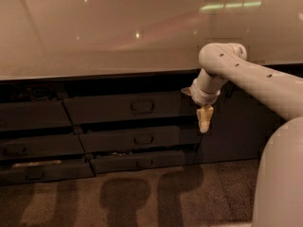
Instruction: Open top drawer
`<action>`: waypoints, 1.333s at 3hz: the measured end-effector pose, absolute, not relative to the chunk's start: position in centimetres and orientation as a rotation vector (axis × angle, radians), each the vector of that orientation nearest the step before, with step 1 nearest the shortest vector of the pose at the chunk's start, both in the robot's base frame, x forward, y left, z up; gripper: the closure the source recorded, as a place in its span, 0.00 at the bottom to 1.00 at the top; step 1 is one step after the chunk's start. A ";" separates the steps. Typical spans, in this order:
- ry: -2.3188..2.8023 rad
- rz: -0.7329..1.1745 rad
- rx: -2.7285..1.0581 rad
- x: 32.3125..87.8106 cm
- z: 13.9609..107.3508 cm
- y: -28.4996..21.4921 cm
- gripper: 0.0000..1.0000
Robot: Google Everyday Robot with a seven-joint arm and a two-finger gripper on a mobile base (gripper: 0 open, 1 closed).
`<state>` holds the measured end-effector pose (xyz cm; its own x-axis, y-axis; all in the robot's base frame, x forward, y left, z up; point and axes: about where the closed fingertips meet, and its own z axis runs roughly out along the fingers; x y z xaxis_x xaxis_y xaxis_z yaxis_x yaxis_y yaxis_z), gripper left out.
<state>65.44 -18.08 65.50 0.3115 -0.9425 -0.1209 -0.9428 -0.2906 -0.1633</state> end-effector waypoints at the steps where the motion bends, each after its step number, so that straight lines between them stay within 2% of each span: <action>1: 1.690 -0.028 -2.395 64.2 65.6 -17.2 0.00; 2: 1.609 -0.096 -2.436 61.9 65.0 -15.8 0.00; 4: 1.627 -0.165 -2.423 62.6 67.7 -15.7 0.00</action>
Offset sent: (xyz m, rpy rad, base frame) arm -0.0551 0.0362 0.0063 -0.0592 -0.1676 0.1450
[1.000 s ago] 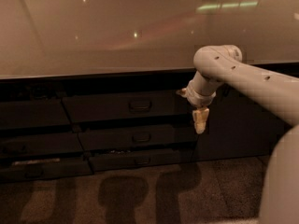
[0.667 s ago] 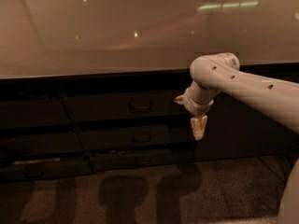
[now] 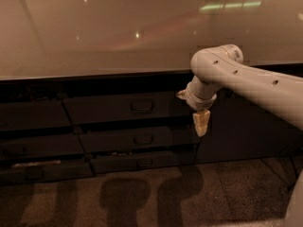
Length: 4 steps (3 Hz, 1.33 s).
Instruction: Open top drawer
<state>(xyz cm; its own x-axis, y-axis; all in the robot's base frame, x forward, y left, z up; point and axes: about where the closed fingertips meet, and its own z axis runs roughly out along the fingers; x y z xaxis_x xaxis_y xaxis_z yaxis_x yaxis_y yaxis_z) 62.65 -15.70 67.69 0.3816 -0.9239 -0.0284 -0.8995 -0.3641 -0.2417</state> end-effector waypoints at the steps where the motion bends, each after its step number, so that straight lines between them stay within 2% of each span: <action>1: 1.687 -0.143 -2.423 63.9 67.0 -16.8 0.00; 2: 1.784 -0.158 -2.386 66.9 67.0 -19.4 0.00; 3: 1.786 -0.157 -2.386 66.9 66.9 -19.4 0.00; 4: 1.869 -0.068 -2.378 67.4 63.7 -21.2 0.00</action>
Offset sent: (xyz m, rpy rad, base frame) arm 0.0774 -0.0702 -0.0030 -0.0641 0.0566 -0.1901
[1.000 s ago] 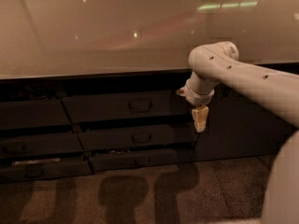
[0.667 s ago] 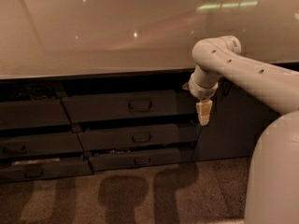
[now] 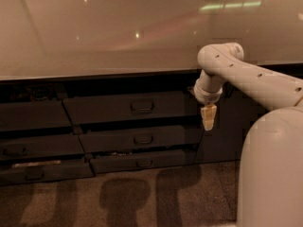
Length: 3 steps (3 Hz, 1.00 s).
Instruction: Open top drawer
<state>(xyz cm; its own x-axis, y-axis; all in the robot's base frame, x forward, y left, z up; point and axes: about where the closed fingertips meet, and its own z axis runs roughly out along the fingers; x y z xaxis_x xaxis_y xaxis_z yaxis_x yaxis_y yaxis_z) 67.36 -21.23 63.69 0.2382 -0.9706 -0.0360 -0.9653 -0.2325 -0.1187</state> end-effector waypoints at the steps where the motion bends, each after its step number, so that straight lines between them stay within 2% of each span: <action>1: 1.869 -0.068 -2.378 67.4 63.7 -21.2 0.02; 3: 1.869 -0.068 -2.378 67.4 63.7 -21.2 0.48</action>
Offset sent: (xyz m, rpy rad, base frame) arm 0.0000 0.0000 0.0000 0.0000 0.0000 0.0000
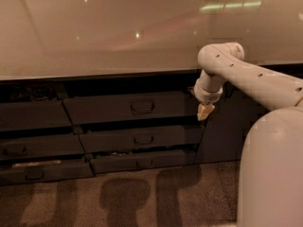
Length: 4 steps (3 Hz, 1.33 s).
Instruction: Open top drawer
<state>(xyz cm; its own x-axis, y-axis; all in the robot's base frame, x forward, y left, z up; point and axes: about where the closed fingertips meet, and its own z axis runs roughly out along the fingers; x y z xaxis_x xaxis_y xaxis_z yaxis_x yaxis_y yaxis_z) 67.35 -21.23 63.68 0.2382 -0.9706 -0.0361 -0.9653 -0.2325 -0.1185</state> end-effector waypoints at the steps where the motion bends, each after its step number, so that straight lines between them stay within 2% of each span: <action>1: 1.869 -0.068 -2.378 67.4 63.7 -21.2 0.71; 2: 1.869 -0.068 -2.378 67.4 63.7 -21.2 0.93; 3: 1.869 -0.068 -2.378 67.4 63.7 -21.2 1.00; 4: 1.869 -0.068 -2.378 67.4 64.0 -21.2 1.00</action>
Offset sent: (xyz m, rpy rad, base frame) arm 0.0000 0.0000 0.0000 0.0000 0.0000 0.0000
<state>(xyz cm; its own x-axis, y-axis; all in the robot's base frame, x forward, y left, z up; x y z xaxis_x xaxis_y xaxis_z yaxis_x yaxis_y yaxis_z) 67.39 -21.23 63.99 0.2382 -0.9705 -0.0361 -0.9654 -0.2325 -0.1183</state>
